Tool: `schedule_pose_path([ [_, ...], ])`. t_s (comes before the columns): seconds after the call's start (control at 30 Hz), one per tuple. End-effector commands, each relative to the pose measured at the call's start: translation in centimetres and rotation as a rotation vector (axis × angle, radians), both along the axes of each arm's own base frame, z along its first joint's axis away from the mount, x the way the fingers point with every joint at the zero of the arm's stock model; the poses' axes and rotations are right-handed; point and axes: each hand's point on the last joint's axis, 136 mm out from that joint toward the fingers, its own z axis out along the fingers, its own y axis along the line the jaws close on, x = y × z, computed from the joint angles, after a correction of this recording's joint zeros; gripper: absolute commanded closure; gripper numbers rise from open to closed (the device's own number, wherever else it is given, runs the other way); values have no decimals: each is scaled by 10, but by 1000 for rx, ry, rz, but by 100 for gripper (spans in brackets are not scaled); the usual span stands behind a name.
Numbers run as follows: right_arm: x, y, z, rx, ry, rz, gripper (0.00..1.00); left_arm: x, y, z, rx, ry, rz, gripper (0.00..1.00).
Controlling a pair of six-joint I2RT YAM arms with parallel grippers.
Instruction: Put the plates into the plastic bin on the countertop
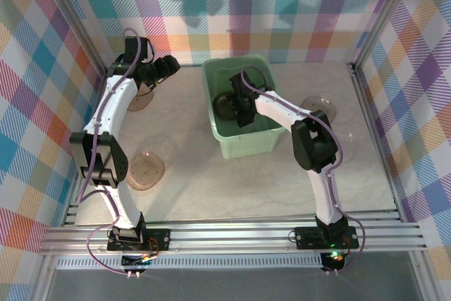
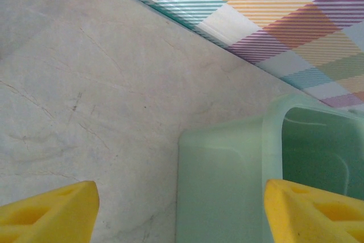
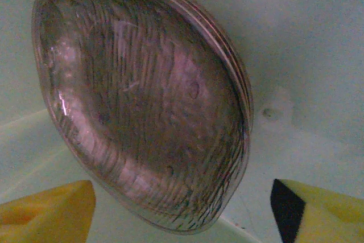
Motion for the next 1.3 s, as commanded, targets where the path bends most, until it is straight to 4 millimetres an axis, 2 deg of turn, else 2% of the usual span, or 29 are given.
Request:
schedule_pose_path([
  [0.0,-3,-7,18,-7,-32,32,14,1,2,5,25,2,8,24],
  [0.1,4,-9,31,-36,-87,72,1,-1,5,5,44,2,20,24],
  [0.13,3,-11,33,-45,-89,79,1,-1,6,5,48,3,22,24],
  [0.37,-3,-16,40,-53,-125,107,1,-1,14,3,72,8,43,24],
  [0.5,-2,-22,57,-97,-185,147,1,-5,22,-2,107,27,72,24],
  [0.67,4,-28,92,-172,-318,223,1,-12,49,-11,115,51,158,23],
  [0.8,12,-23,123,-214,-430,296,1,-21,62,-24,138,96,188,23],
  [0.97,9,-22,153,-280,-539,367,3,-33,89,-49,126,153,260,23],
  [1.27,5,-4,181,-257,-660,506,5,-30,147,-97,44,231,384,23],
])
